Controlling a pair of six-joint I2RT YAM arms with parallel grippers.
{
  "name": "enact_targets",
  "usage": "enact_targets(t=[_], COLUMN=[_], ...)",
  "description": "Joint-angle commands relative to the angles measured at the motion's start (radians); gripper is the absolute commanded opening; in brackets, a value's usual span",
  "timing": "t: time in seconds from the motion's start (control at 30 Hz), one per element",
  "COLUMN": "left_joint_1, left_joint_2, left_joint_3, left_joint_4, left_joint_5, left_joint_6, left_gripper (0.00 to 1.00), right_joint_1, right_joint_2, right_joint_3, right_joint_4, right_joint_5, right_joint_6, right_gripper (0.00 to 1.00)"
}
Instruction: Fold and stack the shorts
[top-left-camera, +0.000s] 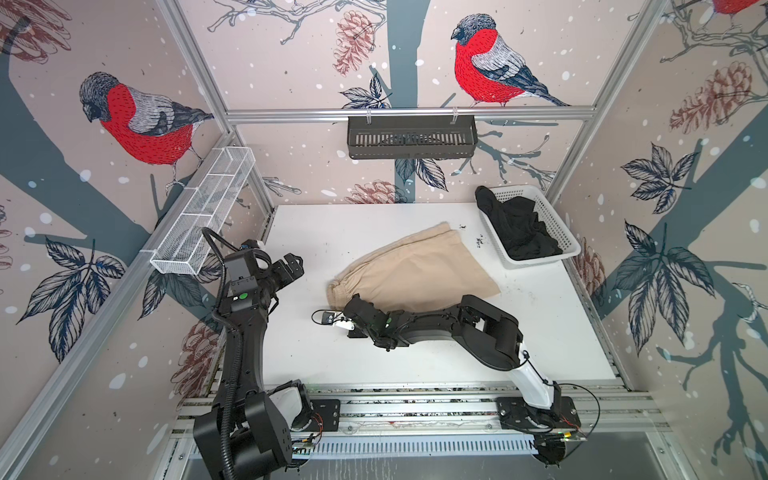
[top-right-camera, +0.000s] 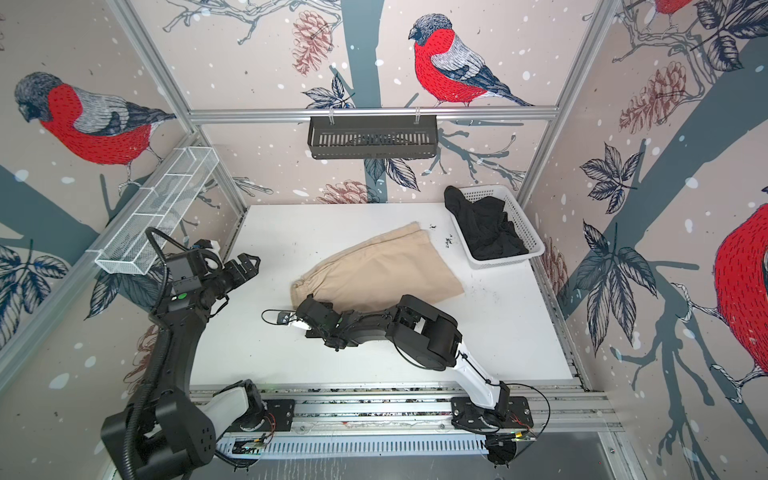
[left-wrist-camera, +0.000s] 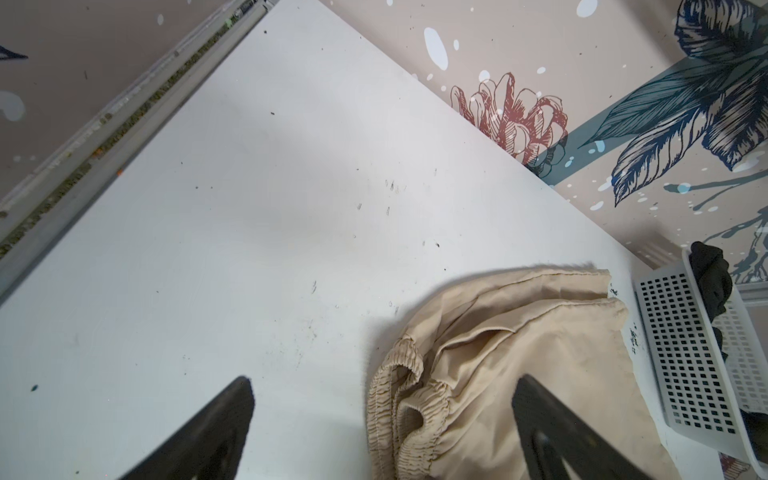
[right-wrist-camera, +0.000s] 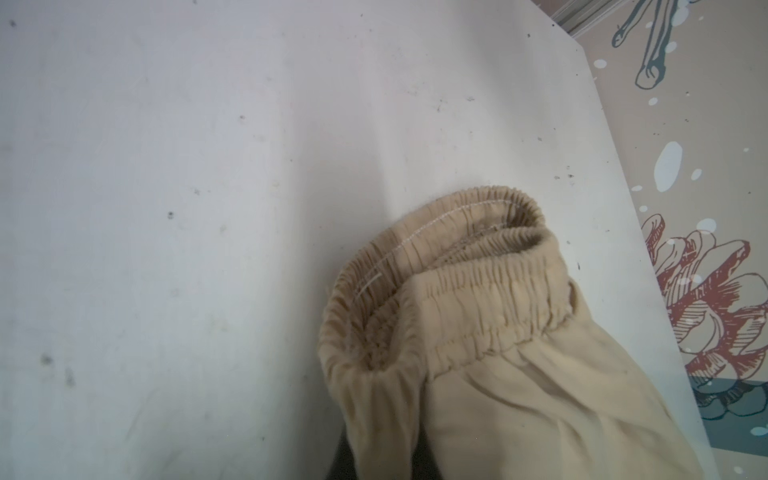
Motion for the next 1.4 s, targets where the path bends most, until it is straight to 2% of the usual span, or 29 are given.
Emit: enact_targets(t=[0.0,0.27,0.43,0.57,0.8,1.13,1.17,1.2,1.23,1.27,1.3,1.33,1.37], left_joint_1=[0.001,-0.034,-0.09,-0.149,-0.201,-0.318,-0.329,-0.332,-0.333,-0.333,-0.333,-0.332,-0.332], left_joint_2=[-0.011,-0.048,-0.038,0.002,0.11,0.187,0.188,0.189,0.189,0.187,0.184,0.179,0.171], left_joint_3=[-0.035,-0.191,-0.294,-0.322,-0.315,-0.307,-0.307,-0.304,-0.303,-0.299,-0.292,-0.286,-0.278], left_joint_4=[-0.004,0.069,0.23,0.334,0.409,0.484,0.488,0.489,0.487,0.48,0.467,0.452,0.434], left_joint_5=[0.071,0.131,0.192,0.197,0.221,0.187,0.185,0.186,0.187,0.189,0.191,0.193,0.192], left_joint_6=[-0.041,-0.15,-0.259,-0.32,-0.327,-0.326,-0.32,-0.315,-0.308,-0.302,-0.295,-0.285,-0.274], left_gripper=[0.97,0.97,0.97,0.97,0.97,0.96,0.93,0.83,0.67,0.43,0.25,0.09,0.0], right_joint_1=[-0.017,-0.023,-0.02,-0.019,-0.001,0.035,0.036,0.039,0.041,0.043,0.044,0.044,0.044], right_joint_2=[-0.056,-0.129,-0.131,-0.135,-0.139,-0.137,-0.137,-0.136,-0.136,-0.136,-0.136,-0.139,-0.143], right_joint_3=[-0.067,-0.213,-0.253,-0.264,-0.257,-0.237,-0.234,-0.231,-0.227,-0.223,-0.22,-0.219,-0.219], right_joint_4=[0.169,0.383,0.435,0.458,0.464,0.466,0.465,0.463,0.461,0.458,0.451,0.445,0.44], right_joint_5=[-0.059,-0.048,-0.054,-0.04,-0.034,-0.016,-0.015,-0.015,-0.014,-0.011,-0.012,-0.012,-0.011], right_joint_6=[0.11,0.151,0.15,0.149,0.131,0.128,0.13,0.13,0.132,0.135,0.139,0.148,0.161], right_gripper=[0.02,0.01,0.01,0.01,0.01,0.01,0.01,0.02,0.02,0.05,0.12,0.23,0.34])
